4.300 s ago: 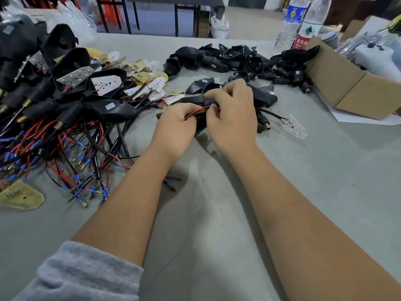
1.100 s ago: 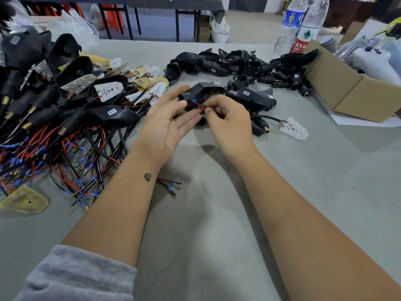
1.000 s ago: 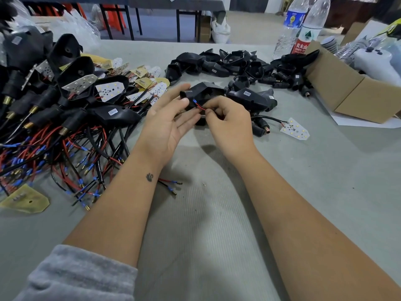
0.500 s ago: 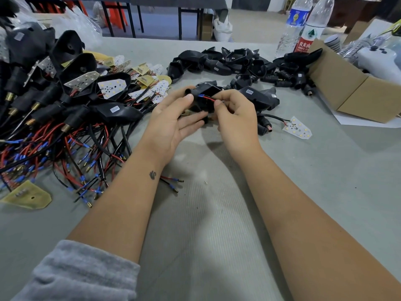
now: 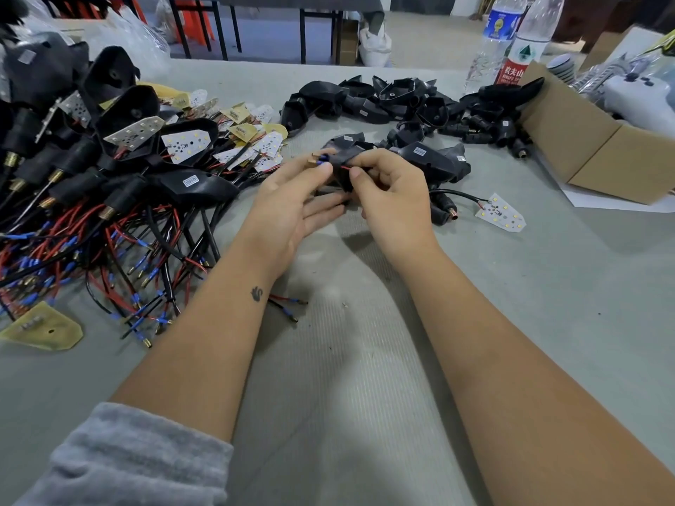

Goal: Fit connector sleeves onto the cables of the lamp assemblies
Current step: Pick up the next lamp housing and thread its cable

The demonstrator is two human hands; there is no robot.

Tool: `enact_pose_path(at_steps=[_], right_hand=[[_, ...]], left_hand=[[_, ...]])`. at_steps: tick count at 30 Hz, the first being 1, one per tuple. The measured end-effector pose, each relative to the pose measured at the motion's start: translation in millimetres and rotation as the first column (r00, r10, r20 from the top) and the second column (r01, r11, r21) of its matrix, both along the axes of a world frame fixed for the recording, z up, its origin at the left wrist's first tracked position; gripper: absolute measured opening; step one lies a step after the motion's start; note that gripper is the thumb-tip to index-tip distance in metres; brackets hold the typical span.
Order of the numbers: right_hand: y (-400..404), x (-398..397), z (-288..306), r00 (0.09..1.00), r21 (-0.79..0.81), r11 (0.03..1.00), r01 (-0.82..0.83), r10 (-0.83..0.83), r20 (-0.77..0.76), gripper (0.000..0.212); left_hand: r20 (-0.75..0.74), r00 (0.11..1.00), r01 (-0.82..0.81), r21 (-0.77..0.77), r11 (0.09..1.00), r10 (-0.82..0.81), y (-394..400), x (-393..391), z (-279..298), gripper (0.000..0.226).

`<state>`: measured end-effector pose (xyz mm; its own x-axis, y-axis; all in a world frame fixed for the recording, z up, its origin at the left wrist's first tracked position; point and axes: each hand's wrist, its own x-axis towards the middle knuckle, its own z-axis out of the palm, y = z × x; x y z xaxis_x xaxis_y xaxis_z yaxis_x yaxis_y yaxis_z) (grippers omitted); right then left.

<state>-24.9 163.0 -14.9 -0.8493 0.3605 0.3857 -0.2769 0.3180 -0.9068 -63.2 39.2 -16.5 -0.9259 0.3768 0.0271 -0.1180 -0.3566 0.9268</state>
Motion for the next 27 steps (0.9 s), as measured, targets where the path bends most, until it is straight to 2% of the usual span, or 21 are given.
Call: enact_pose_path(at_steps=[3,5,7,10,13,17,21,25,27], right_hand=[[1.1,-0.4,0.1,1.0,0.066,0.998,-0.005,0.003,0.028,0.019],[2.2,-0.3,1.6,0.998,0.02,1.0,-0.021,0.019,0.062,0.027],[2.2,0.1,3.5,0.995,-0.022,0.999,-0.045,0.047,0.093,0.033],[-0.6,-0.5,2.2,0.991,0.02,0.998,-0.062,0.06,0.117,0.033],[-3.2,-1.7,-2.0,0.992,0.166,0.986,-0.021,0.0,0.124,0.025],[0.5,-1.6,-5.0,0.989,0.373,0.926,0.05,-0.098,0.111,0.01],[2.4,-0.9,-3.9,0.993,0.489,0.87,0.062,-0.101,0.054,0.013],[3.2,-1.8,-3.5,0.994,0.624,0.779,0.065,-0.102,0.024,0.019],[3.9,-2.0,-3.6,0.995,0.646,0.76,0.069,-0.097,0.008,0.02]], left_hand=[[-0.069,0.998,0.005,-0.109,0.994,-0.012,3.9,2.1,-2.5,0.02],[-0.082,0.997,-0.009,-0.132,0.991,-0.002,4.4,1.8,-4.2,0.019],[-0.085,0.996,-0.015,-0.121,0.993,0.004,4.6,1.1,-5.0,0.02],[-0.088,0.996,-0.012,-0.053,0.999,0.007,4.9,1.0,-5.4,0.024],[-0.091,0.995,-0.045,-0.005,0.999,0.044,3.3,1.1,-5.6,0.028],[0.043,0.985,-0.173,0.099,0.98,0.169,-2.8,-2.9,-3.7,0.03],[0.126,0.963,-0.257,0.178,0.95,0.237,-4.7,-5.6,-2.8,0.031],[0.169,0.963,-0.24,0.186,0.953,0.21,-5.2,-7.5,-1.4,0.023],[0.137,0.977,-0.18,0.13,0.975,0.162,-4.4,-7.3,-1.6,0.02]])
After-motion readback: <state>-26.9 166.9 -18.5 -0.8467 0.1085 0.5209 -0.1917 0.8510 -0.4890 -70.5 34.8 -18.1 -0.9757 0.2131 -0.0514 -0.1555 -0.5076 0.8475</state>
